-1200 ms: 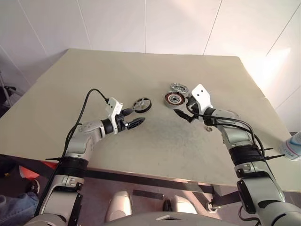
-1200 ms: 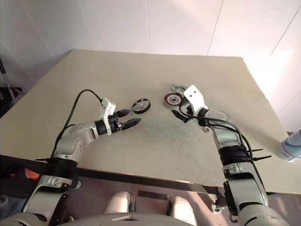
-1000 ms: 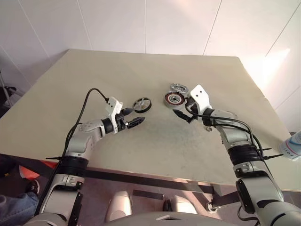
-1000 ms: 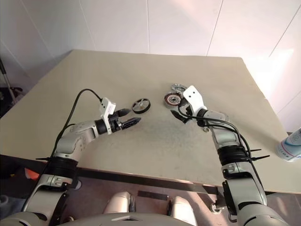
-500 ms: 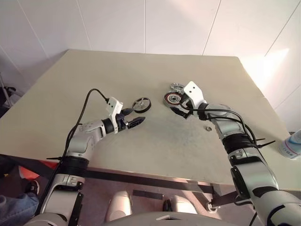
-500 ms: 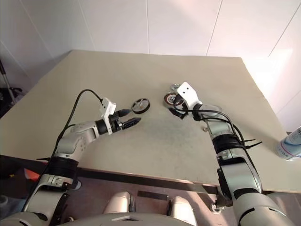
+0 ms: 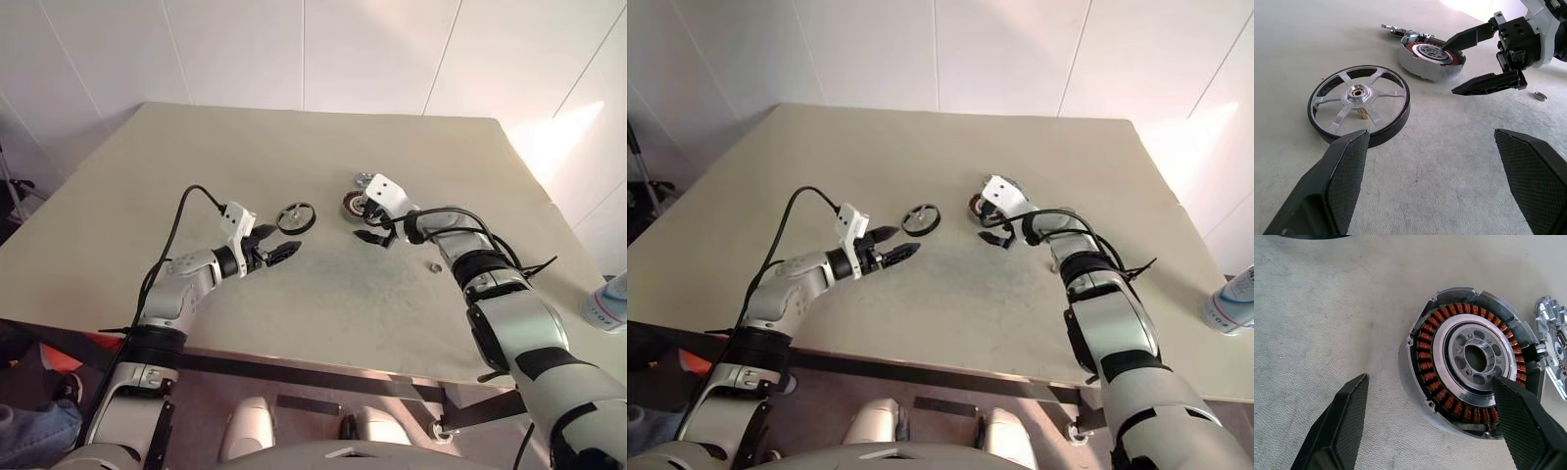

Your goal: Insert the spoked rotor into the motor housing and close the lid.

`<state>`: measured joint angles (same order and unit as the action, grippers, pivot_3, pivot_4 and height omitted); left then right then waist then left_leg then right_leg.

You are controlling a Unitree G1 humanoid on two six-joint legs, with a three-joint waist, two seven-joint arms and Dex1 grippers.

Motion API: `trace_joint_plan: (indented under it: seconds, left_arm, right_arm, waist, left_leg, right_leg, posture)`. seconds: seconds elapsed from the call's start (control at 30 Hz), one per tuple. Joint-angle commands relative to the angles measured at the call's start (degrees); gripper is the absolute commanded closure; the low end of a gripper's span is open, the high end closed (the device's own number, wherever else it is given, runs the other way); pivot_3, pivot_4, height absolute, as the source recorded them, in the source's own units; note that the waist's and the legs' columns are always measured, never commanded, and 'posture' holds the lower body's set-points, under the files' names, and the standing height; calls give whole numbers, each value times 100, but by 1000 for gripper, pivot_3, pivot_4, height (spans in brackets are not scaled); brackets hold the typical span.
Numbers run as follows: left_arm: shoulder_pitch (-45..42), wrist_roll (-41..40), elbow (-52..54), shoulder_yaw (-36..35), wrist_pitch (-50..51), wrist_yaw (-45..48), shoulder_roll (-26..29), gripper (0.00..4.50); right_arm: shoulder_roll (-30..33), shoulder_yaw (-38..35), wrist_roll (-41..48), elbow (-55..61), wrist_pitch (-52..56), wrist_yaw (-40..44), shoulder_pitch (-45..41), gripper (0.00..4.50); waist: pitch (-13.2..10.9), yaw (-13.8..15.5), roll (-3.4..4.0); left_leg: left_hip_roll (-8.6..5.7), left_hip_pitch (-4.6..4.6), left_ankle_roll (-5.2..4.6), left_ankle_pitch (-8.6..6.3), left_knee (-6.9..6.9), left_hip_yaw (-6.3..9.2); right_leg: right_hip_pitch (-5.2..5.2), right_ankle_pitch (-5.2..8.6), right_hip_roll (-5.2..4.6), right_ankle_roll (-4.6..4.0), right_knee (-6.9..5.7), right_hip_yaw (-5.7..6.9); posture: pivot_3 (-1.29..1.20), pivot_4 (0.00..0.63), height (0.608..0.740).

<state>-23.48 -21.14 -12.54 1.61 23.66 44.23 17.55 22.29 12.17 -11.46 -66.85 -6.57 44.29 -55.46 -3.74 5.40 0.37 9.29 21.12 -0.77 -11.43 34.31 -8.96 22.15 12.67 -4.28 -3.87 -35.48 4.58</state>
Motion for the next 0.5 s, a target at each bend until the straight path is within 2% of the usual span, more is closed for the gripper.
trace_joint_plan:
  seconds: [0.03, 0.13, 0.47, 0.5]
  left_arm:
    - [-43, 0, 148, -99, -101, -58, -6, 164]
    - [-32, -5, 144, -98, -109, -81, -7, 164]
    - [-34, 7, 144, -77, -96, -128, -27, 164]
    - [-38, 9, 141, -83, -98, -134, -24, 164]
  right_arm:
    - [-59, 116, -171, -167, -54, 56, -96, 878]
    - [-104, 93, -191, -173, -135, 4, -130, 1897]
    - [-210, 18, -243, -381, -61, -84, -327, 1897]
    - [-216, 12, -248, -407, -46, -80, -335, 2074]
  waist:
    - [0, 0, 0]
    - [0, -10, 0]
    - [0, -8, 0]
    - [0, -8, 0]
  left_leg:
    - [0, -2, 0, 0, 0, 0]
    - [2, -6, 1, 1, 0, 0]
    - [4, -9, 8, 5, 0, -1]
    - [4, -8, 8, 5, 1, -1]
  right_leg:
    - [-2, 0, 0, 0, 0, 0]
    - [-3, -1, 0, -1, -3, 0]
    - [-2, -5, 1, -9, -8, 0]
    - [-2, -5, 1, -9, -8, 0]
  posture:
    - [0, 0, 740]
    - [0, 0, 740]
    - [0, 0, 740]
    - [0, 0, 740]
